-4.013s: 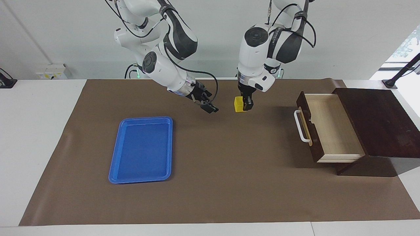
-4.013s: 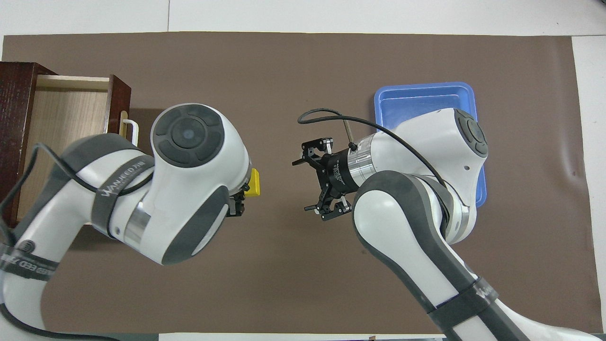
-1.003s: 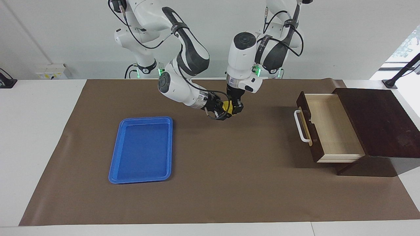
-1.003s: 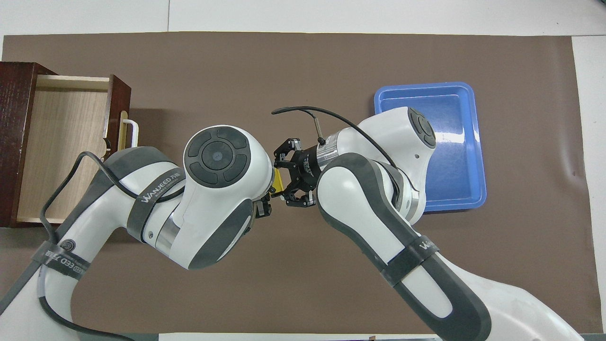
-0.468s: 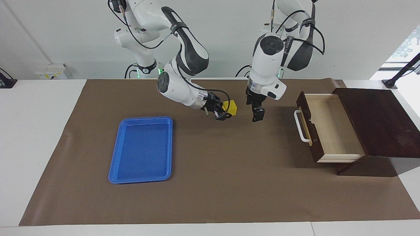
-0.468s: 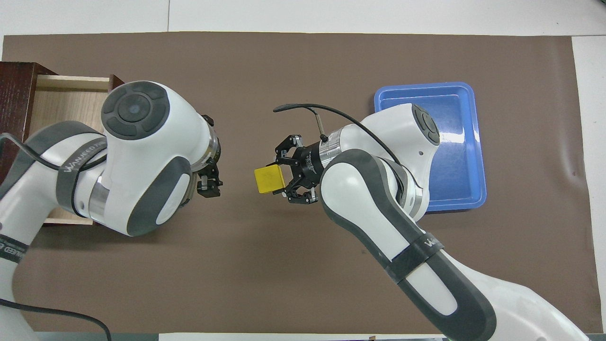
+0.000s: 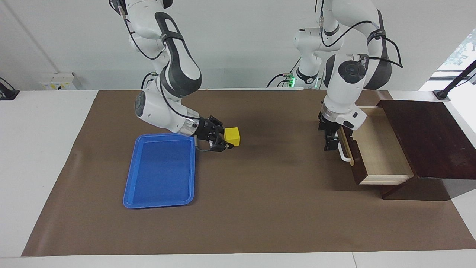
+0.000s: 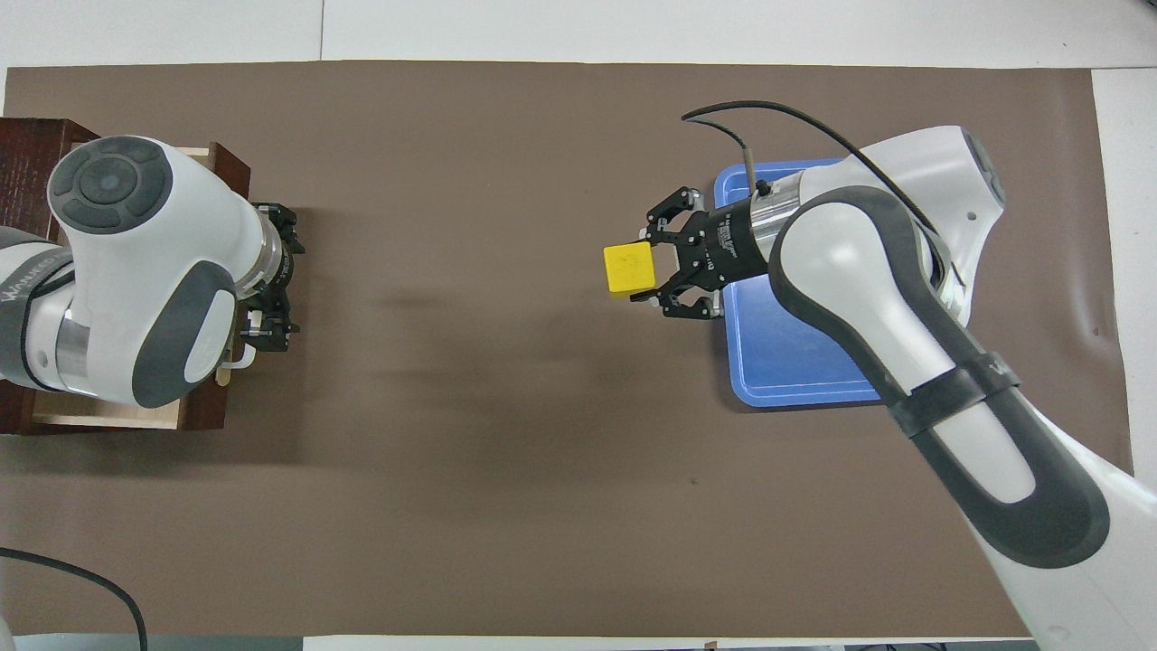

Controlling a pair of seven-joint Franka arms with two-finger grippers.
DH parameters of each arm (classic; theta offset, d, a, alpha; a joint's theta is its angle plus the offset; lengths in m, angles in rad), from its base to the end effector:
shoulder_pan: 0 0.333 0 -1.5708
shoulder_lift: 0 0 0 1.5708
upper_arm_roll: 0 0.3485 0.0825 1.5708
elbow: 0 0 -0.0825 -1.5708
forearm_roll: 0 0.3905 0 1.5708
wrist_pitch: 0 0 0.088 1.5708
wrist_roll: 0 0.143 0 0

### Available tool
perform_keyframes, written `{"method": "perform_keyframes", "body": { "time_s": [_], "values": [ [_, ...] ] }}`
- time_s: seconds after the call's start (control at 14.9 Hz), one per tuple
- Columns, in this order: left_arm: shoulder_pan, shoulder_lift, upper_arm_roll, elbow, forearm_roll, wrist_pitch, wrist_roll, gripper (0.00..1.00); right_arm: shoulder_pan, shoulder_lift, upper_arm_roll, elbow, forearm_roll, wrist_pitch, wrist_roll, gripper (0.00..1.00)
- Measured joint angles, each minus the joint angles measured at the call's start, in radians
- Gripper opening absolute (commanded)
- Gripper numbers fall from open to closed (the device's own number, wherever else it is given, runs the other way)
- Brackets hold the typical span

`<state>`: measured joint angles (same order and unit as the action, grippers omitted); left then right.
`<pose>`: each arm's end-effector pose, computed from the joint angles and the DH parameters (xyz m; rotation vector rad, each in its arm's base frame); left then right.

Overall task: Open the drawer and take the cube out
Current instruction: 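Carry the cube into the blue tray with the right gripper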

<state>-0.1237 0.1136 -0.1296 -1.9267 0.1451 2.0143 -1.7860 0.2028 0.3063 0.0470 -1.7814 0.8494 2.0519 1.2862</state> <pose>0.5765 -0.1337 0.4228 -2.2687 -2.0495 -0.1310 0.6255 0.2238 0.3996 -1.8782 1.6905 0.7291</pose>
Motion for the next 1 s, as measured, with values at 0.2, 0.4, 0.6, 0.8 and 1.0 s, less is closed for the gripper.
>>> {"method": "perform_keyframes", "body": {
  "time_s": [0.2,0.4,0.6,0.8,1.0],
  "values": [
    [0.086,0.000,0.000,-0.016,0.006,0.039,0.106,1.00,-0.095,0.024,-0.002,0.000,-0.050,-0.011,-0.043,0.00],
    [0.144,-0.002,-0.013,-0.016,-0.014,0.057,0.182,1.00,-0.184,0.067,-0.004,-0.003,-0.099,-0.031,-0.139,0.00],
    [0.163,-0.002,-0.025,-0.016,-0.031,0.057,0.206,1.00,-0.261,0.105,-0.005,-0.015,-0.107,-0.043,-0.224,0.00],
    [0.190,-0.004,-0.039,-0.016,-0.054,0.057,0.242,1.00,-0.299,0.123,-0.005,-0.034,-0.108,-0.040,-0.246,0.00],
    [0.208,-0.012,-0.049,-0.012,-0.063,0.057,0.255,1.00,-0.327,0.130,-0.006,-0.063,-0.109,-0.020,-0.246,0.00]
  ]
}}
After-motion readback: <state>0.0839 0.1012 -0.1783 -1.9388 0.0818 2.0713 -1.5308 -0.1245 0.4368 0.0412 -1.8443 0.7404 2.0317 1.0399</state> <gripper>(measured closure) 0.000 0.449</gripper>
